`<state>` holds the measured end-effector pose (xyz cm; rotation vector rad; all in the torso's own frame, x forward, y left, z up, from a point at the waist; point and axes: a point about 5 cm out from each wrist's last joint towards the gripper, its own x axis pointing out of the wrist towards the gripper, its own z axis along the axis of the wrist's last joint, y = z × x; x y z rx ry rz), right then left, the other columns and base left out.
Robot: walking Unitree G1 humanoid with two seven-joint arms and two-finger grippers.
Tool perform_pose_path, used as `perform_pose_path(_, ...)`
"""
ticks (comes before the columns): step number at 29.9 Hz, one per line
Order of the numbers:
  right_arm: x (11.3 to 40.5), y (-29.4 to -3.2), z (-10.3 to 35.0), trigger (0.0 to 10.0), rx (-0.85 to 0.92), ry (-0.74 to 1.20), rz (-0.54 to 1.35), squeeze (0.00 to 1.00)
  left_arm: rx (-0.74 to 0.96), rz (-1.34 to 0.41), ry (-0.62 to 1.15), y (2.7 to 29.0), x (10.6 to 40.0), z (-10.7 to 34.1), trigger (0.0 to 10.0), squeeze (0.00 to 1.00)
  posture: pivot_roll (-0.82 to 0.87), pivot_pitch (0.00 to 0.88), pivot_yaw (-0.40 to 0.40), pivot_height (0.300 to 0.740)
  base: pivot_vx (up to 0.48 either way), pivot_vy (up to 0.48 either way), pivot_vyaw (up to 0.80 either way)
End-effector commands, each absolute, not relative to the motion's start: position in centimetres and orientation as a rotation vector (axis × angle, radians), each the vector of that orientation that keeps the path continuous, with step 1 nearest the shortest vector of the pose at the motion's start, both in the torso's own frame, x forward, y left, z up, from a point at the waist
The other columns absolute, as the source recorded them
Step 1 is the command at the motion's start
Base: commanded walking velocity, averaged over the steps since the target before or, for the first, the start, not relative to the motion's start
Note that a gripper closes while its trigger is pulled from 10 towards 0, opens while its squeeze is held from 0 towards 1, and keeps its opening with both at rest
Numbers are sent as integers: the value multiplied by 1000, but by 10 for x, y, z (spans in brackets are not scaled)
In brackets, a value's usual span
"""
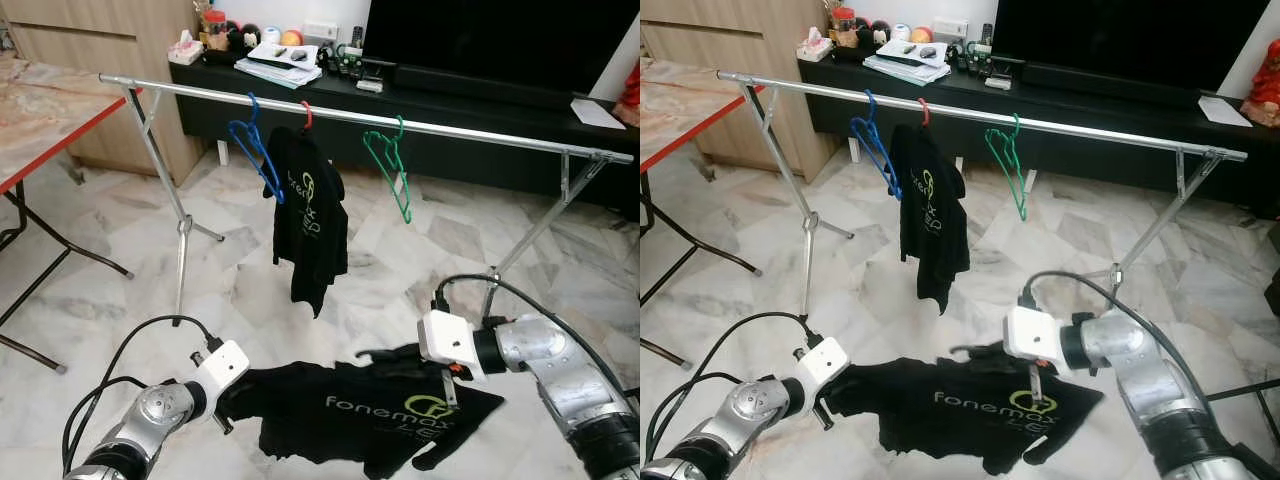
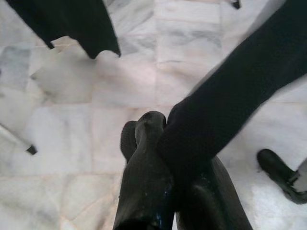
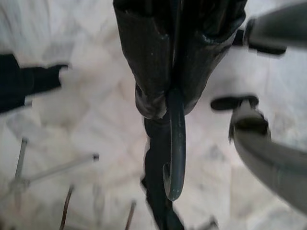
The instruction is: Hang hanger
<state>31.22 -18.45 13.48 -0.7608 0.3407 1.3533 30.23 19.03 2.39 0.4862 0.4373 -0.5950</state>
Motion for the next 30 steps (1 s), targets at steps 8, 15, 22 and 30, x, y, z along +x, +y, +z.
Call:
perform_pose_path(8, 314, -216, 123, 10000, -909, 495, 1234, 0, 501, -339, 482, 222, 303, 23, 0, 0, -54, 85, -74, 740, 0, 0, 0)
perform_pose_path(15, 331, -227, 134, 10000, -920, 431, 1005, 0, 498, -189, 562, 242, 297, 17, 0, 0, -59, 95, -73, 740, 0, 0, 0)
perform_pose_path(22, 335, -238, 132, 10000, -942, 437, 851, 0, 447, -6, 636, 261, 287, 10, 0, 0, -60, 102, -77, 740, 0, 0, 0)
perform_pose_path(30, 351, -239, 146, 10000, -864, 337, 644, 0, 401, -62, 734, 251, 276, -7, 0, 0, -60, 107, -78, 740, 0, 0, 0)
